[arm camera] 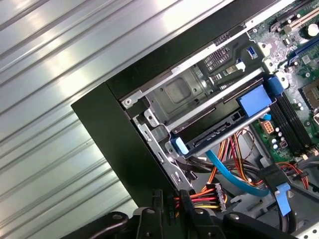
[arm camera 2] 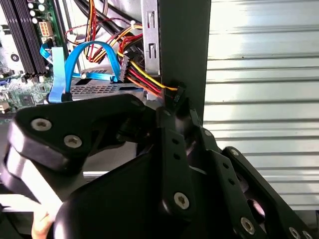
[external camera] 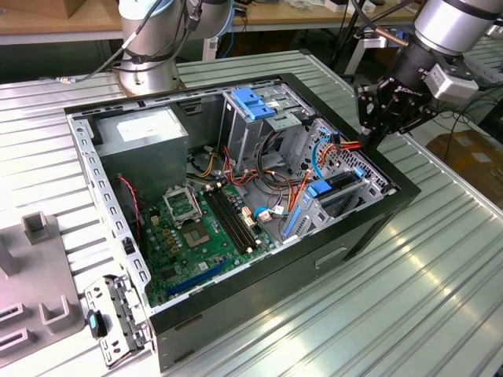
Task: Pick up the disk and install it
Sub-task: 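Insert the first disk wire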
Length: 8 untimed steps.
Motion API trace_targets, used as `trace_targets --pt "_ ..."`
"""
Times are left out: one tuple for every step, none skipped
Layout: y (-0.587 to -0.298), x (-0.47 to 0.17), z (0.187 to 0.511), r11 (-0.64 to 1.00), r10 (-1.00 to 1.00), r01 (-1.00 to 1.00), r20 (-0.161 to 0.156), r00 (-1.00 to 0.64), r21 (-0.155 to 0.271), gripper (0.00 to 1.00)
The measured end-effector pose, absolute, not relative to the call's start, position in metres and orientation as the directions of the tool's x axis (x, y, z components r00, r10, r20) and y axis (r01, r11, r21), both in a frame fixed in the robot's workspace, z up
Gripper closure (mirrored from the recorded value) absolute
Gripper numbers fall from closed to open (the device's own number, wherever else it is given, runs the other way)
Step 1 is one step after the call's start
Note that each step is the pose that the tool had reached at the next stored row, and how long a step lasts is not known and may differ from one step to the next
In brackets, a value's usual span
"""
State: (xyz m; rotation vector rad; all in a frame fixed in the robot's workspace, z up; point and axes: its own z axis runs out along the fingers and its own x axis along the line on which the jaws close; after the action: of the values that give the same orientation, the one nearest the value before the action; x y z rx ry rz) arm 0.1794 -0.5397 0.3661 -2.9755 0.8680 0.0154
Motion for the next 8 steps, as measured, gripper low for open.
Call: trace_targets --pt "-0.5397 0.1795 0.3662 -0.842 -0.537 -0.538 -0.021 0.843 -0.038 0.76" --pt "-0.5397 0.1794 0.3662 -0.842 -0.537 -0.538 -0.022 0.843 -0.038 0.83" --pt "-0.5397 0.1794 0.3662 -0.842 -0.537 -0.538 -0.022 0.843 -0.038 0.84" --pt "-0.5398 0.1794 0.3668 -0.842 -0.537 -0.538 -0.022 0.843 -0.038 0.84" --pt "-0.5398 0.1794 0.3678 -0.842 -0.537 -0.538 -0.022 0.843 -0.038 0.84" --pt "-0.5397 0.1794 0.3696 -0.842 -0.537 -0.538 -0.022 0.843 -0.038 0.84" --pt "-0.5398 0.1794 0.3711 -0.842 -0.538 -0.538 -0.022 0.843 -0.038 0.84" --pt "-0.5398 0.1794 0.3726 -0.842 -0.538 -0.539 -0.022 0.842 -0.038 0.84"
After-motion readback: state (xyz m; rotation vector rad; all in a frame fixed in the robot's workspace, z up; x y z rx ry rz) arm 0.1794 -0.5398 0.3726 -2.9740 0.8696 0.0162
